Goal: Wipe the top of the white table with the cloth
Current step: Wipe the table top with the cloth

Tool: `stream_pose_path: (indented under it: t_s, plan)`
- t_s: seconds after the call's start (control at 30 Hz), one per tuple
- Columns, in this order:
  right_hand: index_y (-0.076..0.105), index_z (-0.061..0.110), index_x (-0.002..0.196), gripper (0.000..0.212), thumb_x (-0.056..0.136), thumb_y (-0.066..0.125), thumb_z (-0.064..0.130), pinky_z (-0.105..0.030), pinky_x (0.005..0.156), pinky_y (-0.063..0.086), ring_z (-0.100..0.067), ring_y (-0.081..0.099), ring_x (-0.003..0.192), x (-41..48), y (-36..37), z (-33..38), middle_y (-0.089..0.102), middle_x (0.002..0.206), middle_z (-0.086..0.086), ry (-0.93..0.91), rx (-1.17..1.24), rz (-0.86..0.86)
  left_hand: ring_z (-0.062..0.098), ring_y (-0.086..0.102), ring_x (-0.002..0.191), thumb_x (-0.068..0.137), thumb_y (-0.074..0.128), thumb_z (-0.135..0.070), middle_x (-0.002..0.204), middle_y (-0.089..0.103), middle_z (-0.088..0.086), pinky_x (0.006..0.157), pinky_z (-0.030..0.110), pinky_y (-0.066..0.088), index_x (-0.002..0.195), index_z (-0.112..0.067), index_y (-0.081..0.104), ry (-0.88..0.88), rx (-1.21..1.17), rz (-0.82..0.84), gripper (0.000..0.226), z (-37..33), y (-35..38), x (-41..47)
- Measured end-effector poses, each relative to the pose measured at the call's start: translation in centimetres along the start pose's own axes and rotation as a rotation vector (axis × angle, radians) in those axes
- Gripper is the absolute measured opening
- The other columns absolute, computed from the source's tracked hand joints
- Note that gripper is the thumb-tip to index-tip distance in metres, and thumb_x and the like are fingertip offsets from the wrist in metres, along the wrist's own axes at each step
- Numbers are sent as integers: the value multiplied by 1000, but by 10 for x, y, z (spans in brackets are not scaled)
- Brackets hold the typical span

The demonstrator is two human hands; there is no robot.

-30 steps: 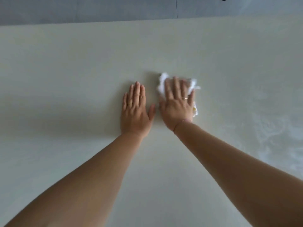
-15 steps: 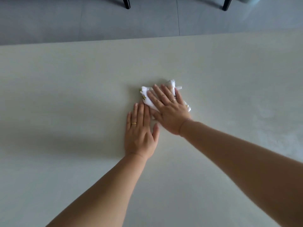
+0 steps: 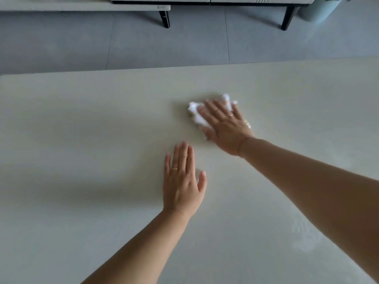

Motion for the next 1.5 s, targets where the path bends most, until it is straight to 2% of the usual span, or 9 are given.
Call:
stream_pose_path:
  t_s: [0.17, 0.27, 0.4, 0.6, 0.83, 1.03, 1.13, 1.23, 1.5]
  plan:
    - [-1, 32, 150, 59, 97, 20, 45, -49, 116, -9, -20, -9, 146, 9, -3, -41, -6, 160, 4, 613, 179, -23, 31, 23, 143, 90, 37, -34, 153, 28, 16, 119, 43, 10, 143, -1, 35, 0, 28, -96, 63, 8, -14, 49]
    - [0, 31, 150, 60, 97, 22, 45, -47, 113, -13, -22, -11, 146, 24, 3, 20, -7, 160, 3, 341, 182, 1, 25, 8, 147, 95, 30, -44, 158, 13, 12, 120, 40, 2, 149, -4, 17, -90, 70, -48, 69, 22, -3, 74]
    - [4, 35, 150, 57, 98, 24, 48, -43, 116, -7, -17, -4, 146, 37, -3, 18, 0, 160, 7, -30, 69, 2, 24, 12, 146, 91, 21, -49, 157, 18, 11, 119, 39, 7, 148, -5, 21, -123, 62, -68, 72, 27, 3, 77]
    - [1, 31, 150, 57, 97, 20, 43, -50, 113, -12, -21, -9, 146, 67, -7, -22, -6, 160, 3, 576, 176, -54, 25, 14, 146, 88, 24, -45, 156, 21, 12, 119, 41, 10, 148, -4, 23, -129, 28, -54, 73, 25, 0, 78]
    - [4, 37, 149, 56, 97, 19, 51, -48, 116, -6, -17, -4, 146, 111, -12, 47, 0, 160, 7, -45, 68, 30, 26, 18, 145, 88, 26, -44, 155, 25, 12, 119, 42, 14, 147, -3, 26, -144, 17, -36, 72, 25, -1, 78]
    - [3, 31, 150, 59, 97, 22, 46, -55, 112, -10, -23, -9, 146, 134, -13, 16, -6, 160, 2, 503, 178, -36, 26, 17, 145, 87, 28, -42, 156, 21, 12, 118, 43, 15, 146, -1, 28, -142, 3, -34, 72, 27, 1, 80]
    - [6, 35, 150, 58, 97, 23, 50, -52, 112, -10, -21, -7, 146, 148, -10, 84, -2, 160, 4, 96, 133, 15, 30, 28, 141, 81, 29, -40, 150, 35, 18, 116, 46, 22, 136, 4, 43, -129, 34, -11, 72, 25, 0, 79]
    - [5, 35, 150, 57, 97, 20, 52, -47, 116, -6, -17, -2, 146, 144, -13, 81, 1, 160, 6, -153, 31, 46, 27, 22, 144, 86, 29, -42, 155, 26, 13, 118, 43, 16, 144, 0, 32, -136, 10, -24, 71, 27, 0, 79]
    - [2, 35, 150, 60, 94, 18, 53, -46, 117, -7, -16, -6, 146, 75, -25, -123, -2, 160, 7, 583, 142, -37, 25, 13, 146, 88, 27, -45, 158, 16, 11, 119, 42, 13, 148, -3, 24, -126, 13, -24, 73, 27, 3, 80]
Point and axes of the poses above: each hand's wrist, its own x-axis towards the middle knuckle, its own y-axis out of the palm, z = x × y, the point moved 7 cm from there along x, towards the middle knuckle
